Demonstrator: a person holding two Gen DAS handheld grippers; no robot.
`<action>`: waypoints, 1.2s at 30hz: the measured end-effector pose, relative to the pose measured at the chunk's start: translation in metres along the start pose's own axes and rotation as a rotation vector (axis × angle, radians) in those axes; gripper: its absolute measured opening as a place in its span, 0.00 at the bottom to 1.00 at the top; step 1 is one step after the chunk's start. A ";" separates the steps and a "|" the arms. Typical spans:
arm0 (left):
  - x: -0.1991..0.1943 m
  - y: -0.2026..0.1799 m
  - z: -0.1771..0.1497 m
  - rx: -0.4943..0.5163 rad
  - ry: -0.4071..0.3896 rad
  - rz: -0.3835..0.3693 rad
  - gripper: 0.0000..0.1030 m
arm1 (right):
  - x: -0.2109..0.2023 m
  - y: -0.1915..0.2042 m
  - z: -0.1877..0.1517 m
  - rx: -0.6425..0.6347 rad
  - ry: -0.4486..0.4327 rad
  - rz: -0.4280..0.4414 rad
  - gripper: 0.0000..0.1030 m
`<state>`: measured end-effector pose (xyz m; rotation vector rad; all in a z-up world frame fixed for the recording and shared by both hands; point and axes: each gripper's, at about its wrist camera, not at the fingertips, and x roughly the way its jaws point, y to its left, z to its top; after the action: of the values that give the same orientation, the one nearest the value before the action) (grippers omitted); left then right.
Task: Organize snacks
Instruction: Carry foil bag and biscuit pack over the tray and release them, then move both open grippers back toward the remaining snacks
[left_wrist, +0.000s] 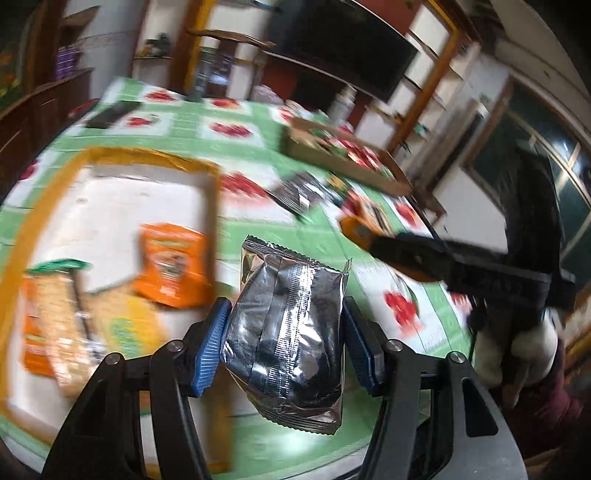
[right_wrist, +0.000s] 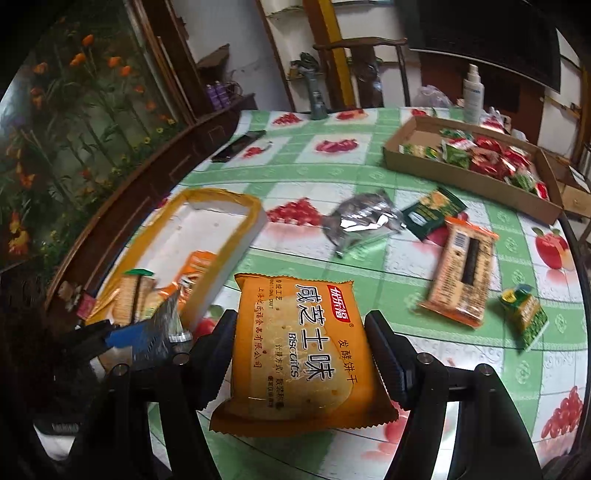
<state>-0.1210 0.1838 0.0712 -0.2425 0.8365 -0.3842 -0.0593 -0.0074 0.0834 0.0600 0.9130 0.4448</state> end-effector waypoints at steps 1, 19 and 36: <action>-0.006 0.010 0.003 -0.020 -0.011 0.016 0.57 | 0.002 0.007 0.004 -0.007 0.001 0.015 0.69; 0.013 0.151 0.059 -0.269 0.010 0.168 0.55 | 0.123 0.133 0.065 -0.129 0.065 0.067 0.69; -0.017 0.134 0.055 -0.287 -0.084 0.069 0.60 | 0.121 0.104 0.063 0.001 0.043 0.127 0.69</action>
<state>-0.0582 0.3153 0.0711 -0.4920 0.8135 -0.1868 0.0168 0.1432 0.0559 0.1101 0.9548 0.5653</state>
